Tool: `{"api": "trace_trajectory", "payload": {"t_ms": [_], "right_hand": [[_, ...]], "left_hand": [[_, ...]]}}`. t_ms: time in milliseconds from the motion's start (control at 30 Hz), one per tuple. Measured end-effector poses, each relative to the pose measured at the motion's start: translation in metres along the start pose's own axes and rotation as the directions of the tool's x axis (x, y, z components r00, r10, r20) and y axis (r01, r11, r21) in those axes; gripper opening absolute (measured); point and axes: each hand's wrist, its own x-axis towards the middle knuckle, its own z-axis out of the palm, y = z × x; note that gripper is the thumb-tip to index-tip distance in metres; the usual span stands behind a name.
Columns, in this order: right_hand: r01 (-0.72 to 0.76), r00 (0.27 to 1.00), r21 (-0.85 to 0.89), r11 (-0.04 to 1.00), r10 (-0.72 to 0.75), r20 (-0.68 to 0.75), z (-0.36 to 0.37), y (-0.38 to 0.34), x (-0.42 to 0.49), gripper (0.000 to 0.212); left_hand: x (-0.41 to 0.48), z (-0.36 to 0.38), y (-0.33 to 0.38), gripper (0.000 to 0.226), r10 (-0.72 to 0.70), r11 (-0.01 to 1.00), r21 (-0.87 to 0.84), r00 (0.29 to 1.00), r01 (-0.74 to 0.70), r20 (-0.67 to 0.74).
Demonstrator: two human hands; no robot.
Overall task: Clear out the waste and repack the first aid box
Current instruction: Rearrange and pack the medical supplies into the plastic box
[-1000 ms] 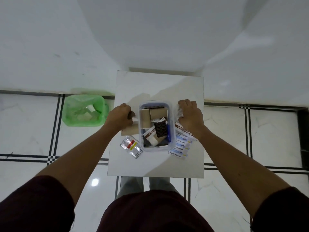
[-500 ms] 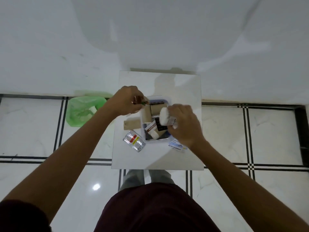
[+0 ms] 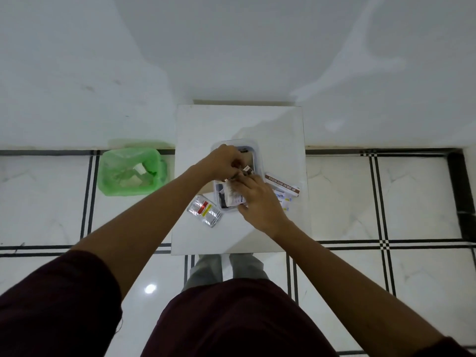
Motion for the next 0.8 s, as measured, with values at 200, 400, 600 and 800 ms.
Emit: {"api": "trace_trajectory", "payload": {"t_ms": [200,400,600,800], "right_hand": [[0.023,0.997,0.043,0.999,-0.026,0.078,-0.001,0.009,0.001,0.043],[-0.009,0.998,0.110,0.994,0.002,0.065,0.005,0.010,-0.002,0.043],[-0.110,0.993,0.076,0.991,0.106,0.053,0.004,0.006,-0.009,0.035],[-0.125,0.991,0.059,0.990,0.127,-0.035,0.010,0.010,-0.019,0.021]], "left_hand": [[0.012,0.003,0.003,0.016,-0.072,0.981,-0.185,0.996,0.063,-0.043],[0.016,0.016,0.001,0.020,-0.154,0.975,-0.167,0.988,0.148,-0.027],[0.012,0.016,-0.001,0.022,-0.100,0.988,-0.116,0.994,0.105,0.047],[0.011,0.014,-0.004,0.022,-0.078,0.997,-0.022,0.996,0.077,-0.036]]}}
